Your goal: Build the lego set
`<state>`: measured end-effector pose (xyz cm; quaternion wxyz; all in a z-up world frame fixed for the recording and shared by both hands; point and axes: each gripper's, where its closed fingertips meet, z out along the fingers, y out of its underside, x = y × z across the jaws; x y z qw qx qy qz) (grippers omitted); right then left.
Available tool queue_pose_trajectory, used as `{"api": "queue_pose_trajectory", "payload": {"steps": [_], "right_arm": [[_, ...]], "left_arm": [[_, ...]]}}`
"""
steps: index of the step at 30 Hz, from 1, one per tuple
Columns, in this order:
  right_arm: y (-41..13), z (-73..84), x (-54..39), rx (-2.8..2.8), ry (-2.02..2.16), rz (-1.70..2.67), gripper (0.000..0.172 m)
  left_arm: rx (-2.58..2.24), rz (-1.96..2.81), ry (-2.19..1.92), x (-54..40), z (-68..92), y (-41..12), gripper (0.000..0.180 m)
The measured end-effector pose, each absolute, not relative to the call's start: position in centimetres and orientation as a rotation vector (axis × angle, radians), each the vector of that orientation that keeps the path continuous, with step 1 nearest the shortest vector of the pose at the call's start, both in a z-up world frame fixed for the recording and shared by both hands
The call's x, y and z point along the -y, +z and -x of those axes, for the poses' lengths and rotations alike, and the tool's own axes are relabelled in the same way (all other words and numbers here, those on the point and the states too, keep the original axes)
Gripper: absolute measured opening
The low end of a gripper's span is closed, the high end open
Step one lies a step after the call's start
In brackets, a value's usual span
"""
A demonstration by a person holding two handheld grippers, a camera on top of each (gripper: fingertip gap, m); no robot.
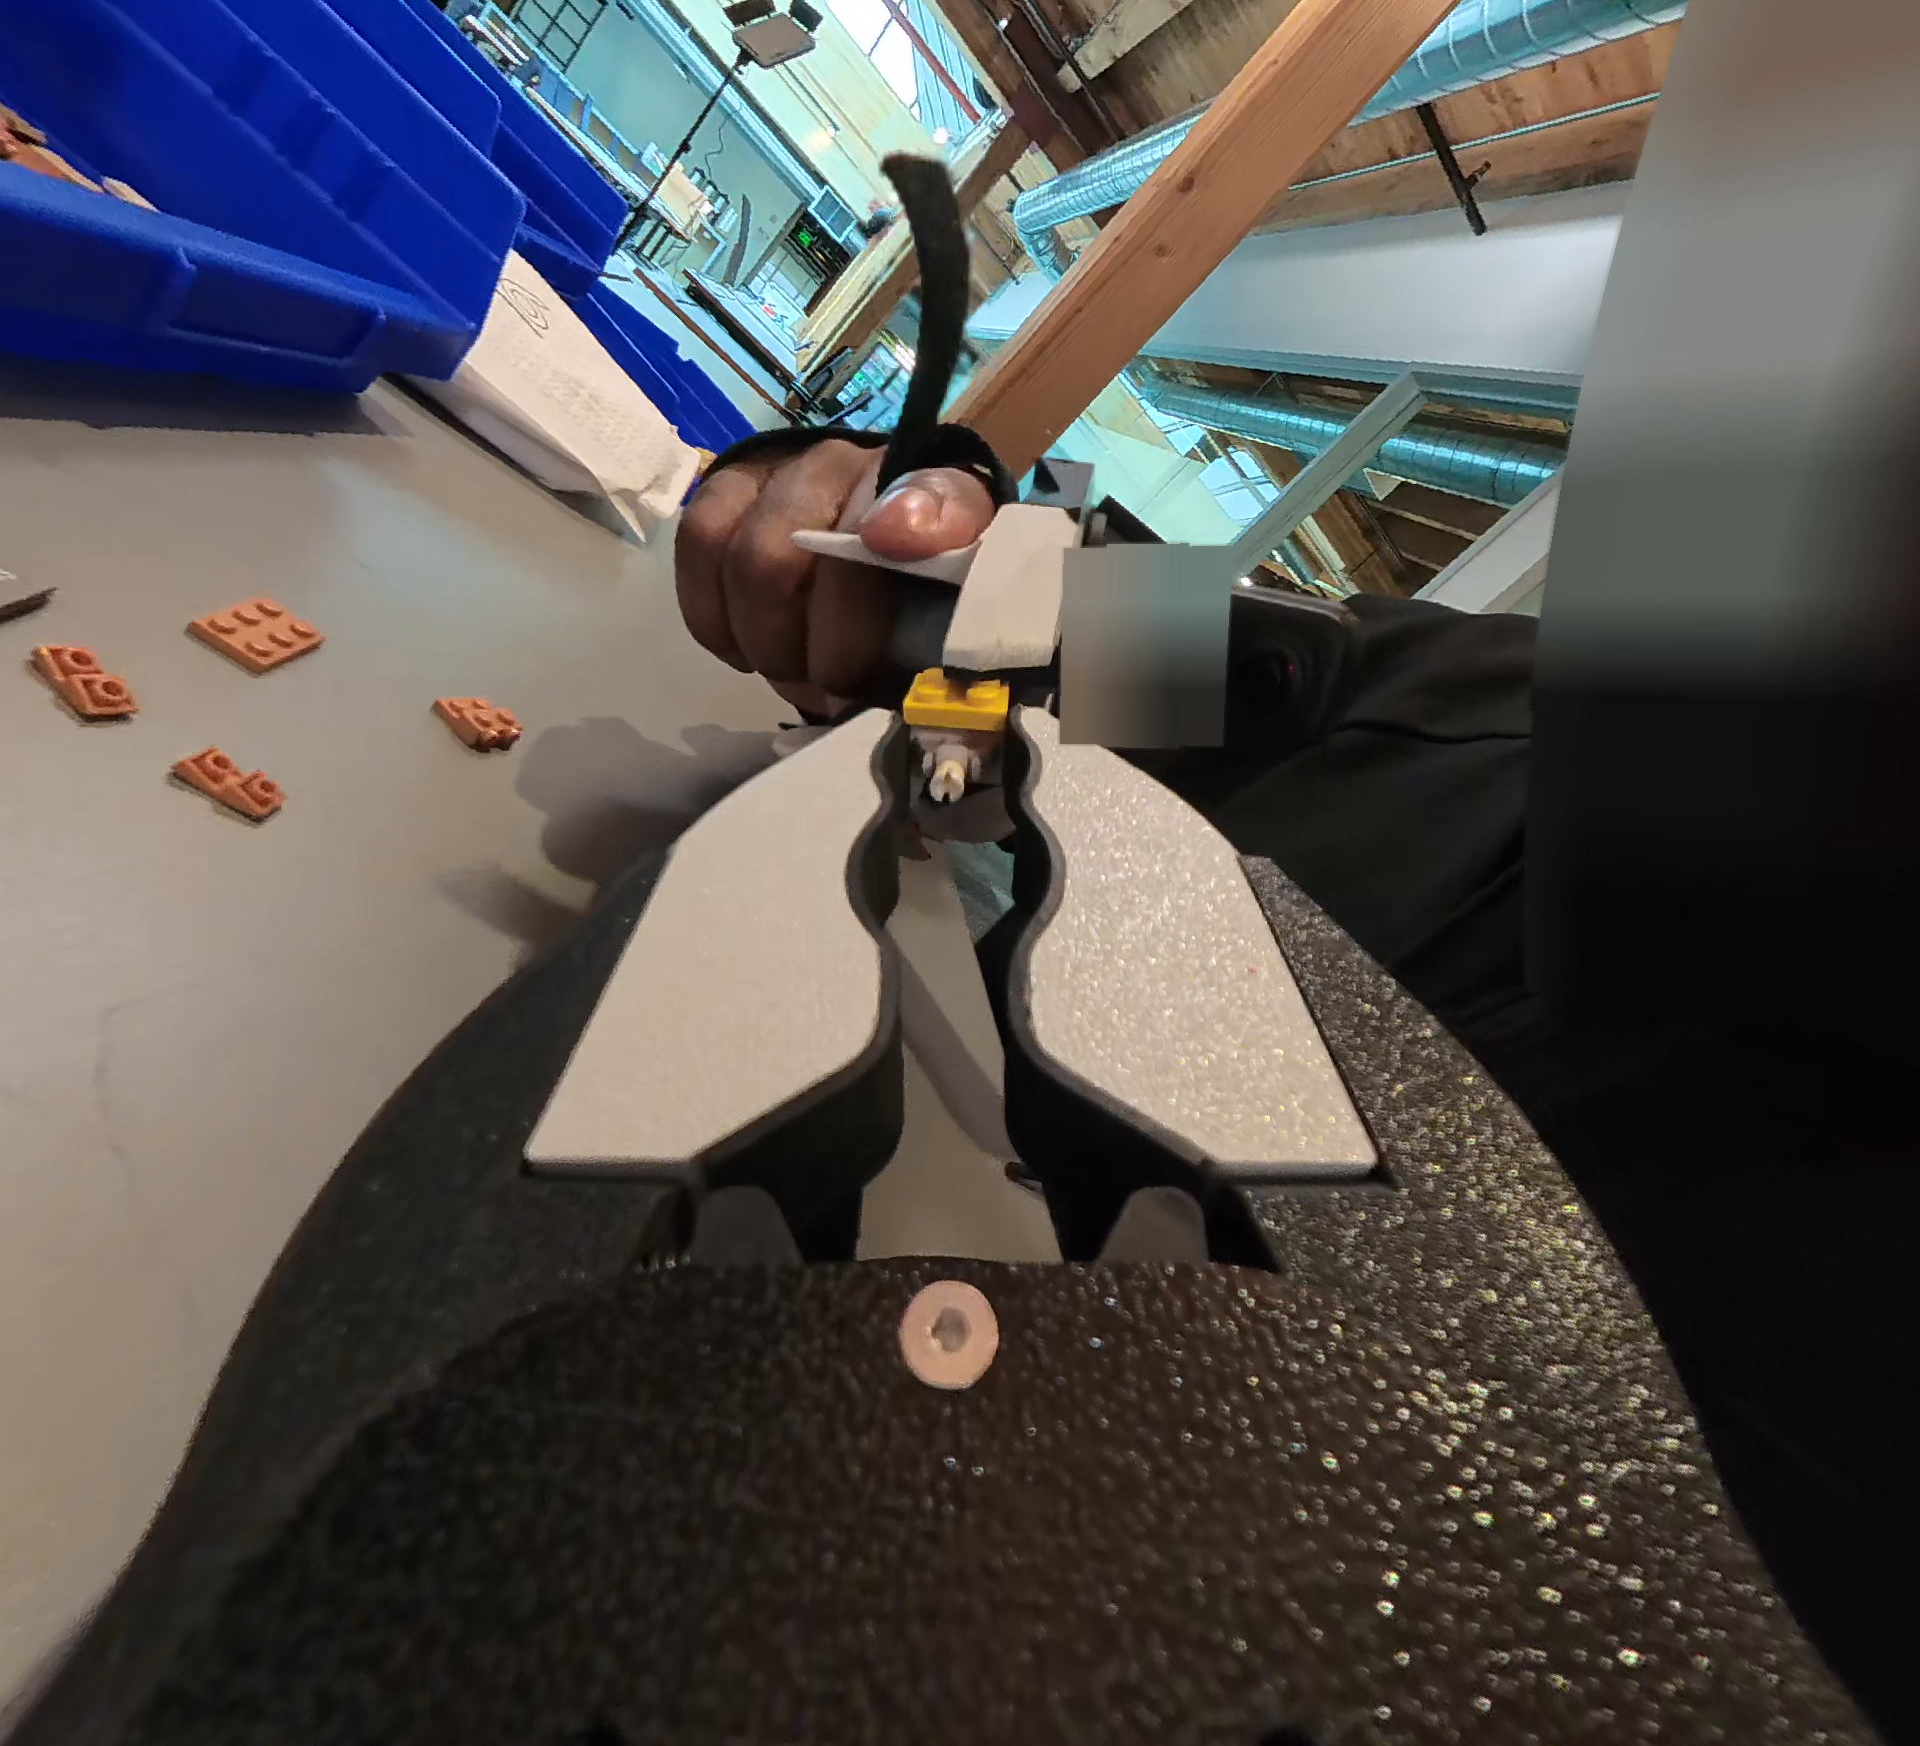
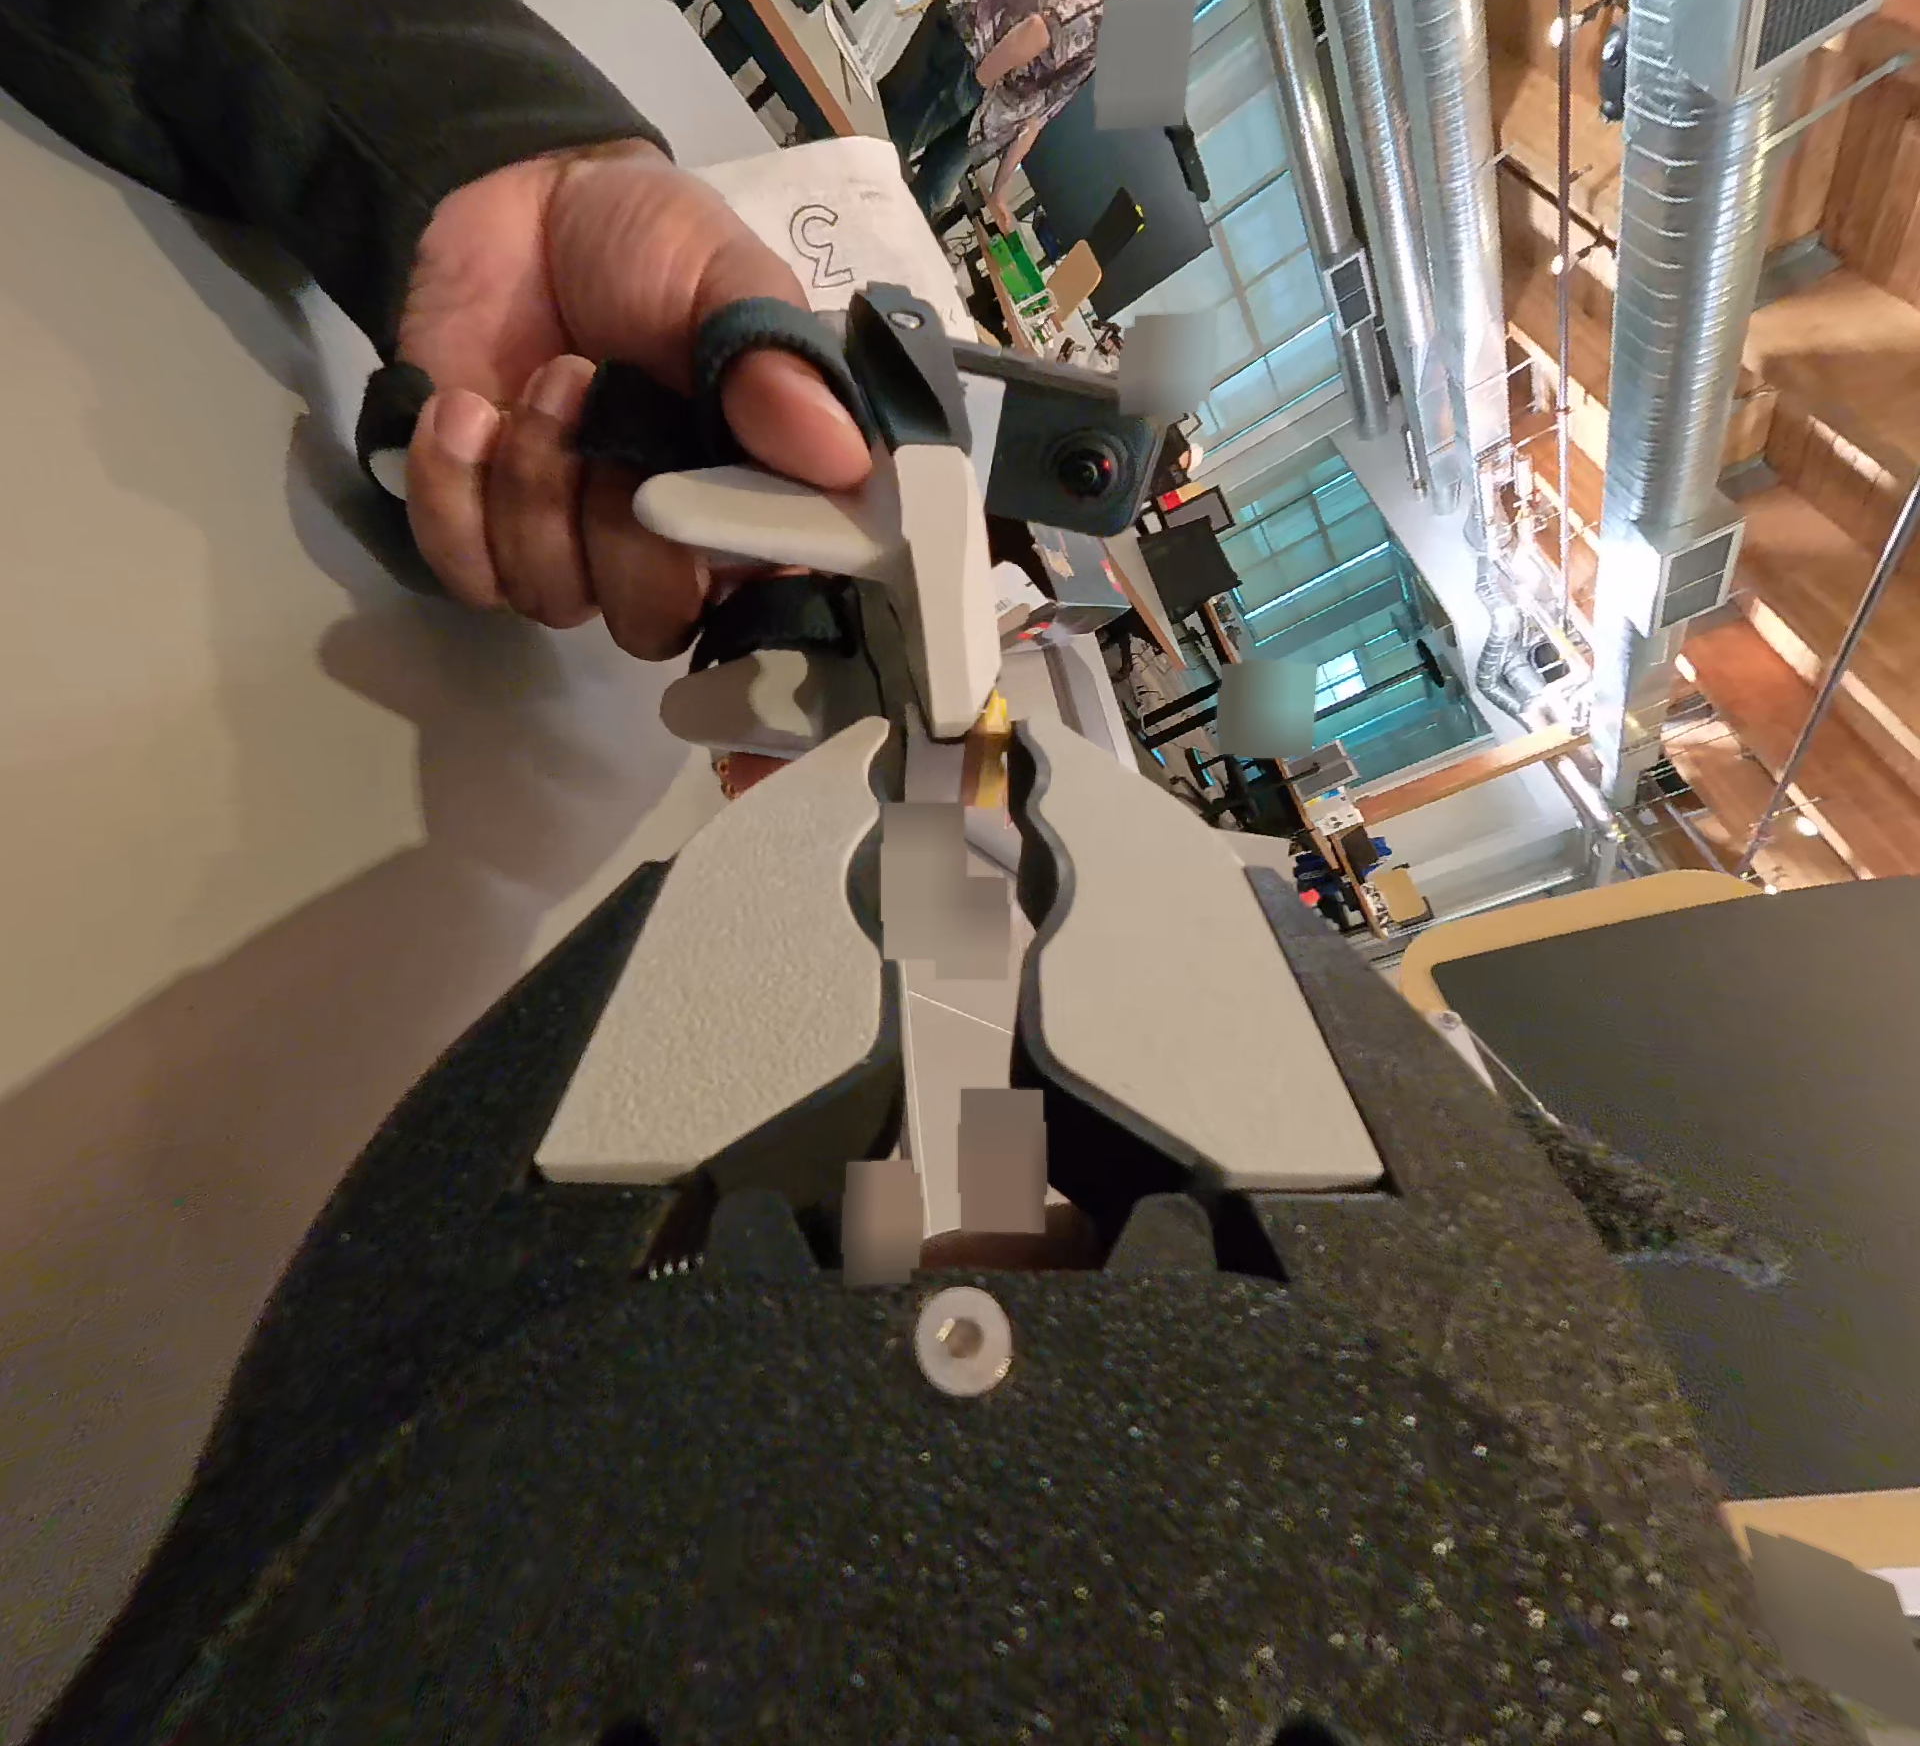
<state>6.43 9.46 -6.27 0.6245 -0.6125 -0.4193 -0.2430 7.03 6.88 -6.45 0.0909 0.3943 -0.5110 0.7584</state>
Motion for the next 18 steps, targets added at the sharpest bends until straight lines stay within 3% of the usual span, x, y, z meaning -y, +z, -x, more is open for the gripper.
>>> {"api": "queue_pose_trajectory", "payload": {"steps": [6,18], "right_arm": [[-6.2,-7.4,-9.6,0.895,-0.51,1.444,0.018],[-6.9,-8.8,-10.7,0.762,-0.39,1.512,0.018]], "left_arm": [[1.558,-1.269,2.27,-8.2,-7.5,-6.9,0.026],[1.857,-1.333,2.25,-10.7,-6.9,-8.2,0.024]]}}
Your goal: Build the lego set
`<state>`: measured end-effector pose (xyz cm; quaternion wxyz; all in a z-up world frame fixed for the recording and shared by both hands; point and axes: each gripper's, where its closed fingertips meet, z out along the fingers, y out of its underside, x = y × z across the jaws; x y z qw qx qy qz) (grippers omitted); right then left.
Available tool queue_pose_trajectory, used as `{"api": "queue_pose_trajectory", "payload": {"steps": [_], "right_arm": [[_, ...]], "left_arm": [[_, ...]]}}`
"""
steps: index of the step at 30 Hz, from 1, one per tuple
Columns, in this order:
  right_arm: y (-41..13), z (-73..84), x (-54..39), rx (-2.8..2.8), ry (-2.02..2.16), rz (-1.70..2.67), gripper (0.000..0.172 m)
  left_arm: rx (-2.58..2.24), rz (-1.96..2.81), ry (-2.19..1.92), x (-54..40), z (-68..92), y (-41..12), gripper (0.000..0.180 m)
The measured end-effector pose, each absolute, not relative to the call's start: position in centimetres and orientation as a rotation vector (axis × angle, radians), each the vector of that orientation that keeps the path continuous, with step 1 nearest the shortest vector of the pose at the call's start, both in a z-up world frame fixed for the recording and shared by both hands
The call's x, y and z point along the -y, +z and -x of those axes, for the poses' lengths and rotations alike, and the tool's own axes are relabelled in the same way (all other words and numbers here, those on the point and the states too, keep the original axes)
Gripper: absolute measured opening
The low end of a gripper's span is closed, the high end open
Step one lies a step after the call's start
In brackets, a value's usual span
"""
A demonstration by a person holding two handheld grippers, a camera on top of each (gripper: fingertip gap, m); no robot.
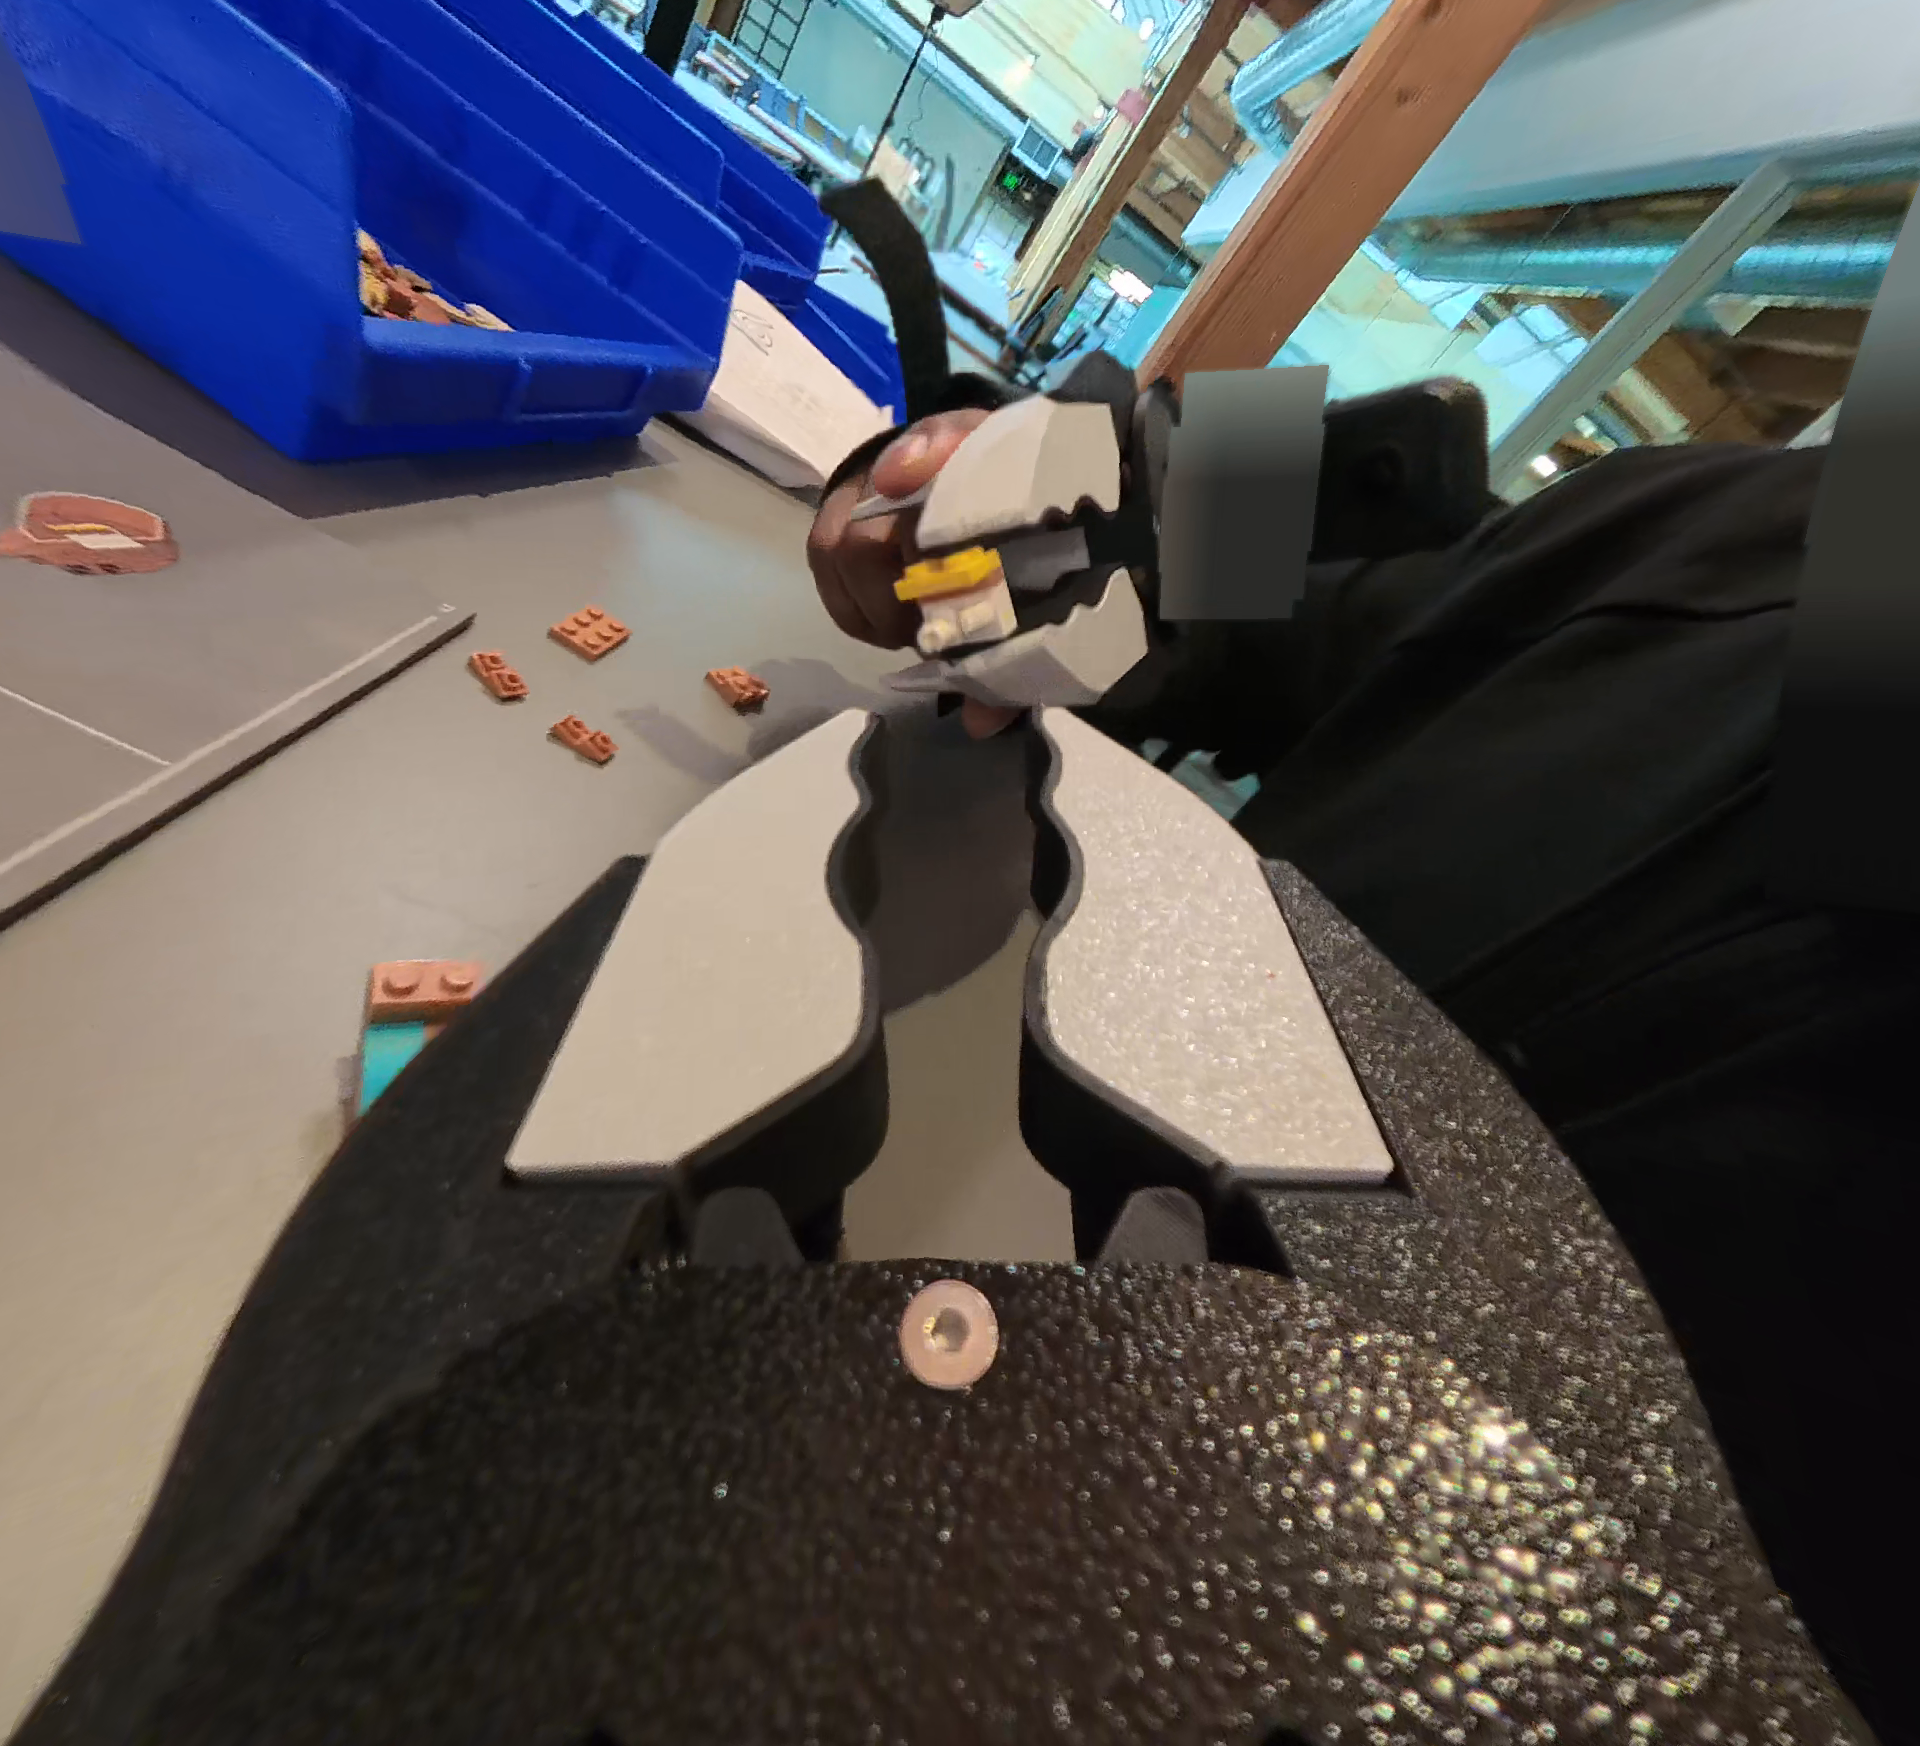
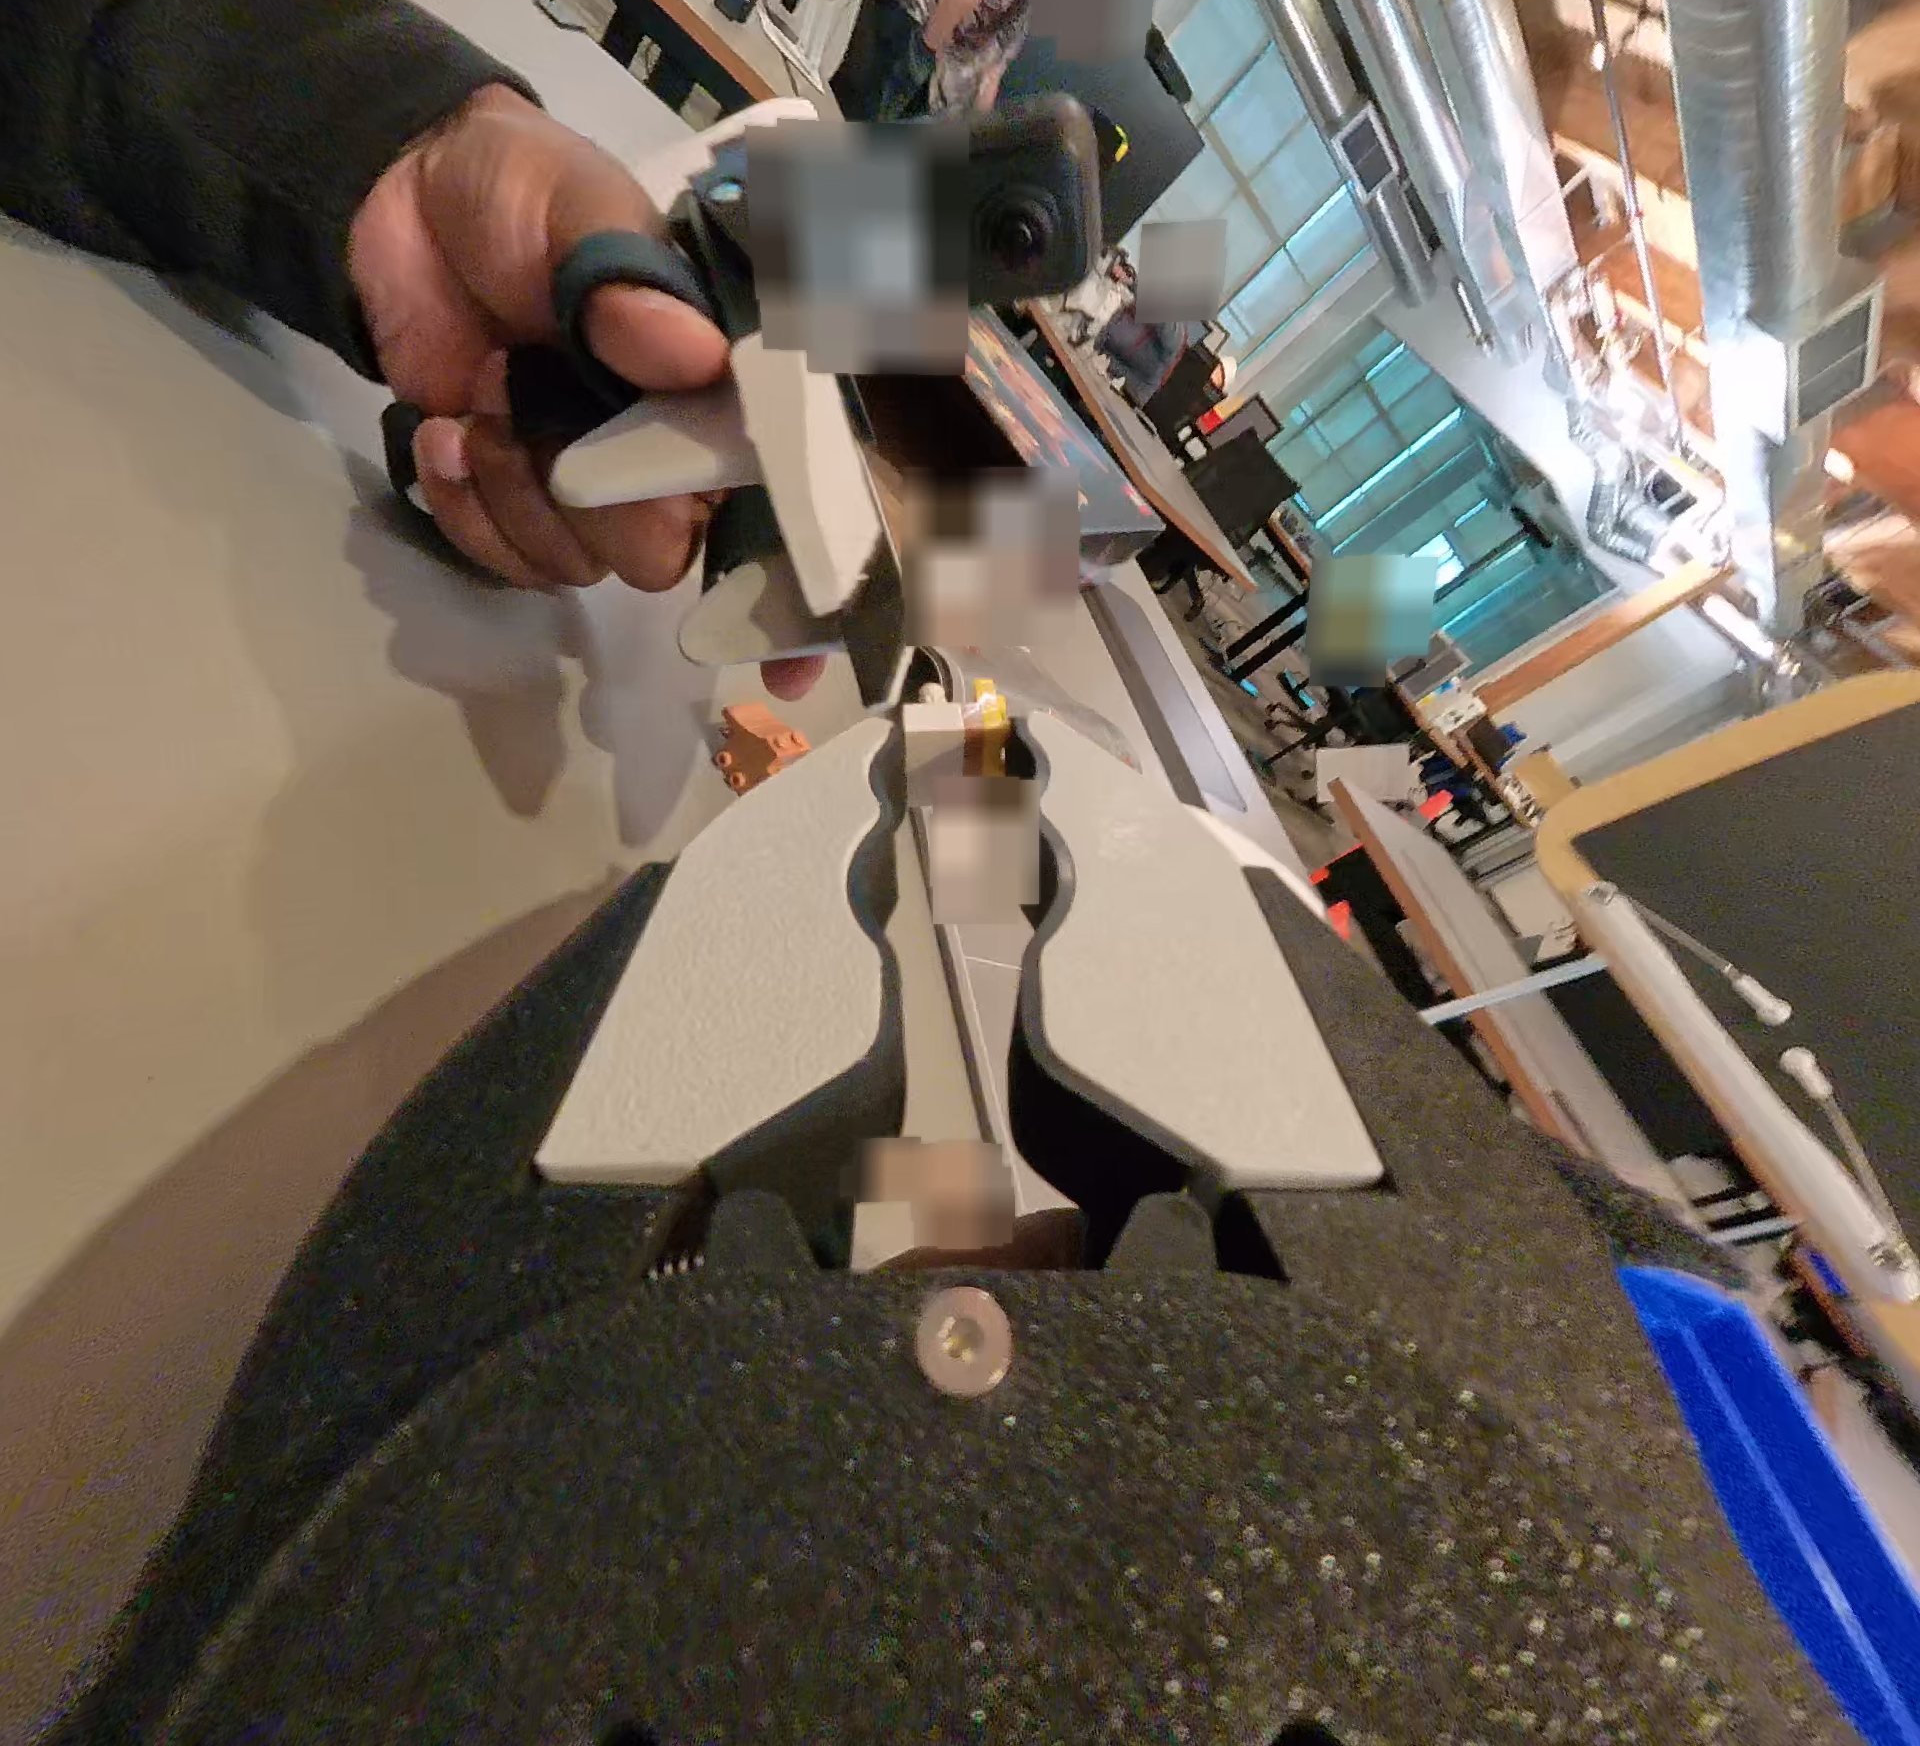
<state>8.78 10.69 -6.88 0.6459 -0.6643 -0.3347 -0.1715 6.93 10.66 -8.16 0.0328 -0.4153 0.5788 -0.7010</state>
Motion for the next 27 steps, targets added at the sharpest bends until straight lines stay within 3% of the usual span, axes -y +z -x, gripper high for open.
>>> {"api": "queue_pose_trajectory", "payload": {"steps": [11,18,27], "right_arm": [[-6.5,-11.8,-12.4,0.186,0.34,1.619,0.019],[-6.9,-11.7,-12.5,0.166,0.42,1.589,0.019],[-7.6,-10.2,-12.0,0.338,0.228,1.578,0.019]], "left_arm": [[-1.845,1.132,-1.892,-13.2,-10.2,-7.1,0.026],[-1.763,1.024,-1.779,-13.8,-11.0,-7.5,0.022],[-1.798,0.891,-1.382,-17.4,-9.7,-8.3,0.019]]}}
